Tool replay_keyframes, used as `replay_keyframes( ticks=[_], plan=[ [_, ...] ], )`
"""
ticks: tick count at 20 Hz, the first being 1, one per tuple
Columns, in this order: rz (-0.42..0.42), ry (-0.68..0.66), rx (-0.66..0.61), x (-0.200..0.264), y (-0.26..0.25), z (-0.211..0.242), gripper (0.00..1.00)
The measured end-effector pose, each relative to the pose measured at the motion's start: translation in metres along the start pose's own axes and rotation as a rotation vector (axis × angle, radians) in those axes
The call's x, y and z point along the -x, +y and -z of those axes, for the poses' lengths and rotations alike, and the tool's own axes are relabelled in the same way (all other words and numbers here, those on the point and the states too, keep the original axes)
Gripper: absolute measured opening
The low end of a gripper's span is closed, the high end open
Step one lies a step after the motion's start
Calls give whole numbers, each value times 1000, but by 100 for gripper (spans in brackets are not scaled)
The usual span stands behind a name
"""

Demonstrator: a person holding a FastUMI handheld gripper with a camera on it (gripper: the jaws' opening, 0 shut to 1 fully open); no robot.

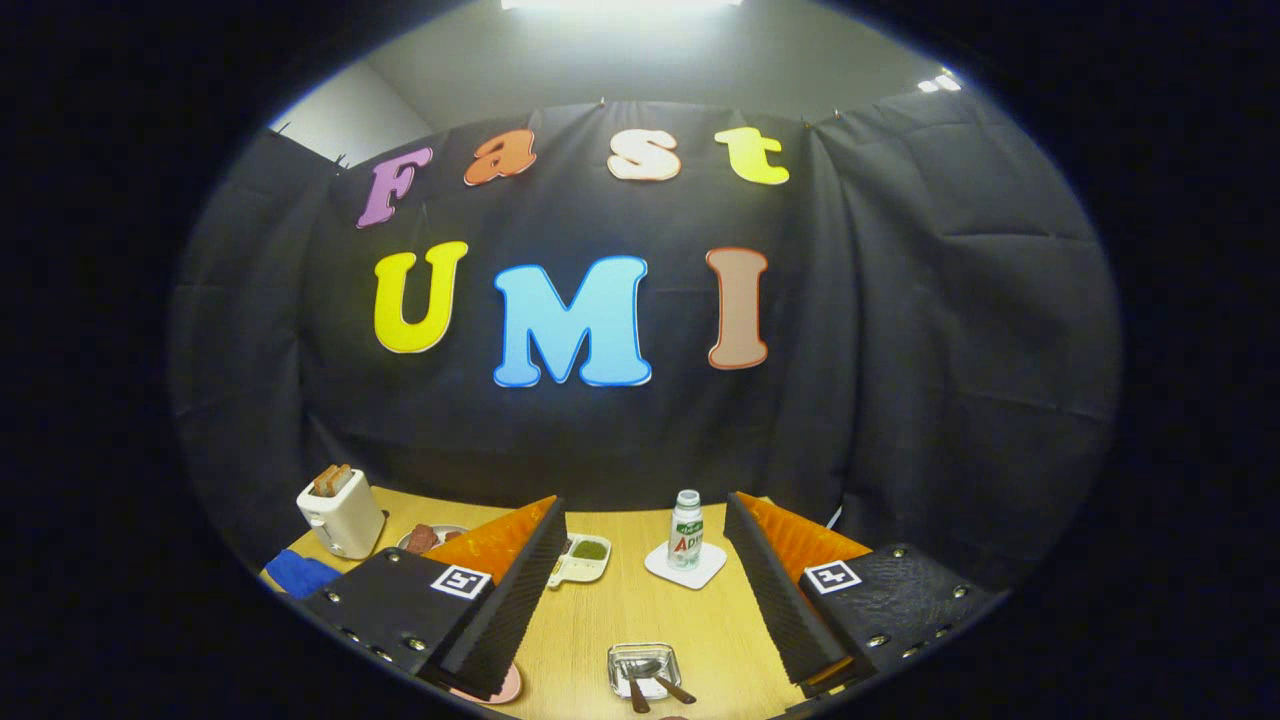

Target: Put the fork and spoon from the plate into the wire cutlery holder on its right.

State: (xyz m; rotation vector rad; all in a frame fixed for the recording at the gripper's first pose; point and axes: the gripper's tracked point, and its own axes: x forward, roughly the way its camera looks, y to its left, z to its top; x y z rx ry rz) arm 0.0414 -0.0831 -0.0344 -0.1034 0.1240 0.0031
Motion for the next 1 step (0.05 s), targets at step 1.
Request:
replay_keyframes(
  ticks=[1],
  plan=[
    [0,-21,11,3,0,-7,98]
  ],
)
